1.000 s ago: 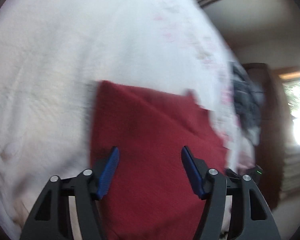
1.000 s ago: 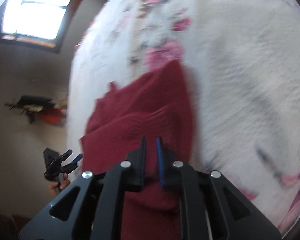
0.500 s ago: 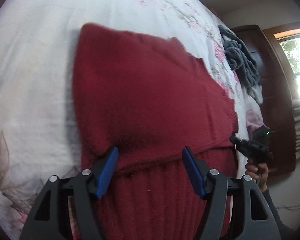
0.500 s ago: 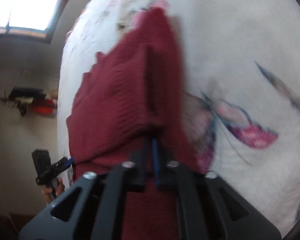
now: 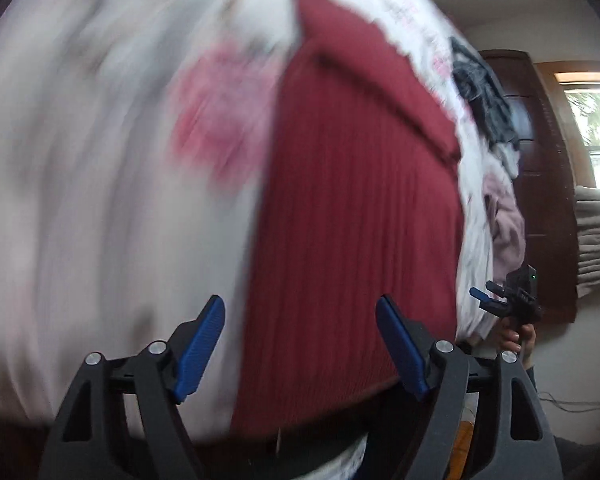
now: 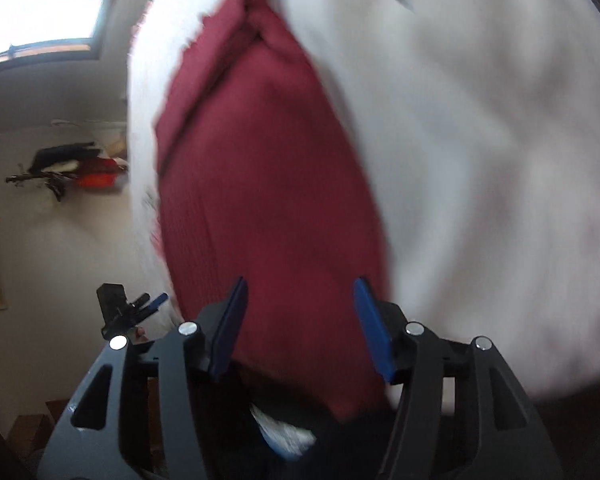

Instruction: Fold small clothes

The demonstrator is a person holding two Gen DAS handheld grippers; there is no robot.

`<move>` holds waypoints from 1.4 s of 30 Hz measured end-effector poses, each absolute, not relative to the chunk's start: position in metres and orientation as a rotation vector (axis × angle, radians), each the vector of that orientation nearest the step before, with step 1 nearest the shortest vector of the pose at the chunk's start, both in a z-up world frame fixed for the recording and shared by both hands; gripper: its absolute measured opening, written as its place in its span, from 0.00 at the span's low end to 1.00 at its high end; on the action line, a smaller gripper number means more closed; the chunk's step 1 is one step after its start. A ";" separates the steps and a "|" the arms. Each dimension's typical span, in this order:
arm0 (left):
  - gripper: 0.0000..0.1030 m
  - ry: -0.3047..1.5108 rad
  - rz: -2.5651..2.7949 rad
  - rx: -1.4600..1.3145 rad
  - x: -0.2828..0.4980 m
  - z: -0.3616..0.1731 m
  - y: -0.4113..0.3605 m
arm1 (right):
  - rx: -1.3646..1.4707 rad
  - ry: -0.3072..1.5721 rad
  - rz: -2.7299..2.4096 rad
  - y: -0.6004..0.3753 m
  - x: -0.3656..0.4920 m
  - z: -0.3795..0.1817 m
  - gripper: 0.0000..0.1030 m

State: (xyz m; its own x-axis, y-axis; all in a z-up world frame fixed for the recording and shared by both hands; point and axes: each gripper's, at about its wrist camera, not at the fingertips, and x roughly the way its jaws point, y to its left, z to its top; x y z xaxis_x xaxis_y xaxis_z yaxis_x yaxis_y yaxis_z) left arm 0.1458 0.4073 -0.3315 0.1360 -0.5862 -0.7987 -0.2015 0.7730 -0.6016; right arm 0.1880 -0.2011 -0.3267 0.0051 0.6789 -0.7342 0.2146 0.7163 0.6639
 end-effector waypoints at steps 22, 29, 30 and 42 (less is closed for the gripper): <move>0.81 1.532 -0.371 -0.844 0.103 -0.372 0.361 | 0.737 1.663 0.379 -0.170 0.123 -0.371 0.58; 0.50 1.551 -0.334 -0.867 0.101 -0.382 0.359 | 0.774 1.659 0.379 -0.170 0.122 -0.378 0.58; 0.41 1.554 -0.330 -0.877 0.100 -0.384 0.363 | 0.758 1.665 0.388 -0.168 0.122 -0.377 0.58; 0.09 1.533 -0.319 -1.020 0.093 -0.393 0.382 | 0.796 1.654 0.416 -0.178 0.114 -0.379 0.06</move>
